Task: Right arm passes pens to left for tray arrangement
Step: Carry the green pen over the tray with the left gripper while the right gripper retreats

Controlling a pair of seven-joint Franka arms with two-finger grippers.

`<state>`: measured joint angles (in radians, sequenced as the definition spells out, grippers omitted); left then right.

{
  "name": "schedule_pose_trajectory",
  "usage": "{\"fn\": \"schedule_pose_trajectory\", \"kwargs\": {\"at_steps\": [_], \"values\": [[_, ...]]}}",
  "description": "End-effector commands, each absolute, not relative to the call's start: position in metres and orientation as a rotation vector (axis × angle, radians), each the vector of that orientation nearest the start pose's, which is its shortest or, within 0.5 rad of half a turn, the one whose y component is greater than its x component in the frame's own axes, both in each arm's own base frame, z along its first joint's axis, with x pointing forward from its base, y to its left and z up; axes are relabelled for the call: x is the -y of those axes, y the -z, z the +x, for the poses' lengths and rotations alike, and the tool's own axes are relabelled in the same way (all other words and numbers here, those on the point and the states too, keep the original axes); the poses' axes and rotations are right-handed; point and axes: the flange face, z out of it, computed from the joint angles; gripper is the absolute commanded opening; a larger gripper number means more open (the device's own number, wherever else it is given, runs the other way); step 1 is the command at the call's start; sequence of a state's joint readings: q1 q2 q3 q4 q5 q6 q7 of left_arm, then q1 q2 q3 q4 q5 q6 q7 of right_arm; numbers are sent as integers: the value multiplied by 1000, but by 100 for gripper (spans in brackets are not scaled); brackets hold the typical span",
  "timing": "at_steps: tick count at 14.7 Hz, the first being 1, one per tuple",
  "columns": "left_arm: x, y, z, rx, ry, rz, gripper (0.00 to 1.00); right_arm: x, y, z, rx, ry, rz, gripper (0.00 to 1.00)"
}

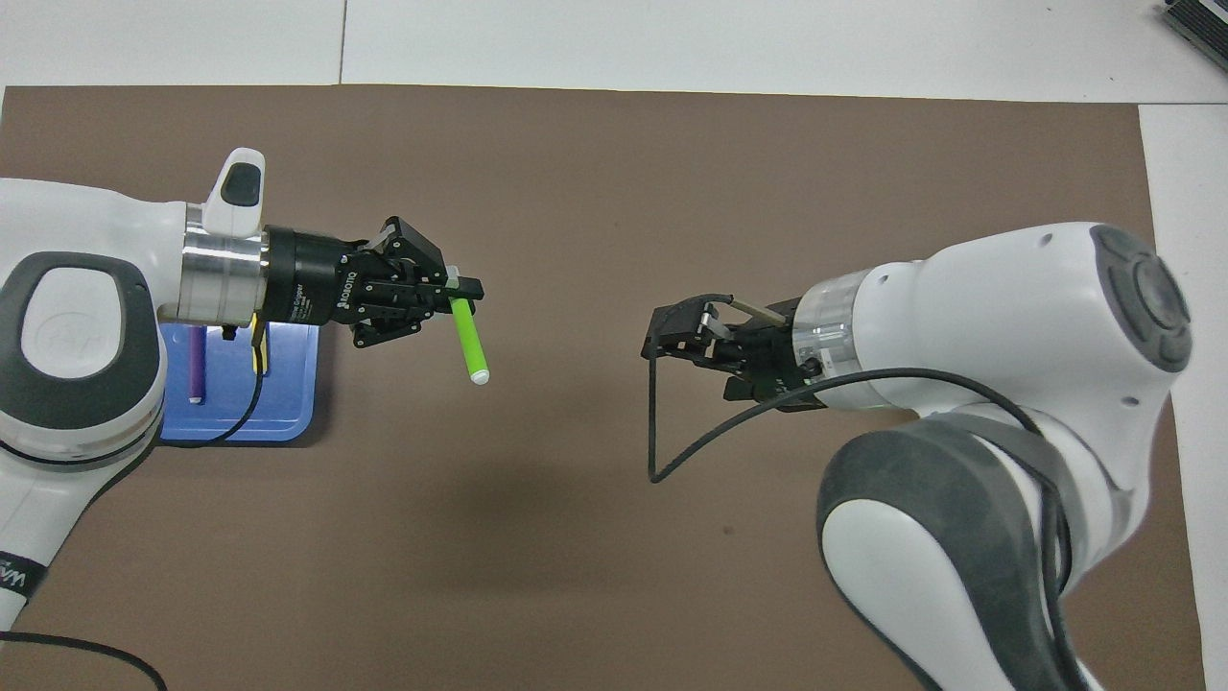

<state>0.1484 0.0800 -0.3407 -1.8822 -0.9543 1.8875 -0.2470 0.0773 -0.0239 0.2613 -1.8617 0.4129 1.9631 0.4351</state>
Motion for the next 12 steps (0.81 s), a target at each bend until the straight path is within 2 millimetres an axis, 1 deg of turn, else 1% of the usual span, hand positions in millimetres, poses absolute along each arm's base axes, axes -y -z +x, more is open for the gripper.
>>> {"fn": "schedule_pose_trajectory", "kwargs": {"at_steps": [1,3,4,7,9,10,12], "values": [[149,-489,560,-314,302,2297,0,-184,-537,530,-149,15,-2825,100],[133,-484,558,-235,296,2359,0,-159,-533,534,-51,23,-2918,100],[124,-482,558,-204,295,2380,0,-150,-533,534,18,12,-2966,100],[101,-476,557,-104,281,2500,0,-132,-535,531,147,-27,-3102,100],[88,-473,557,-52,275,2549,0,-121,-548,526,181,-65,-3131,100],[78,-473,558,-26,261,2583,0,-118,-557,522,195,-77,-3146,100],[61,-471,559,28,244,2636,0,-103,-574,517,201,-78,-3164,100]]}}
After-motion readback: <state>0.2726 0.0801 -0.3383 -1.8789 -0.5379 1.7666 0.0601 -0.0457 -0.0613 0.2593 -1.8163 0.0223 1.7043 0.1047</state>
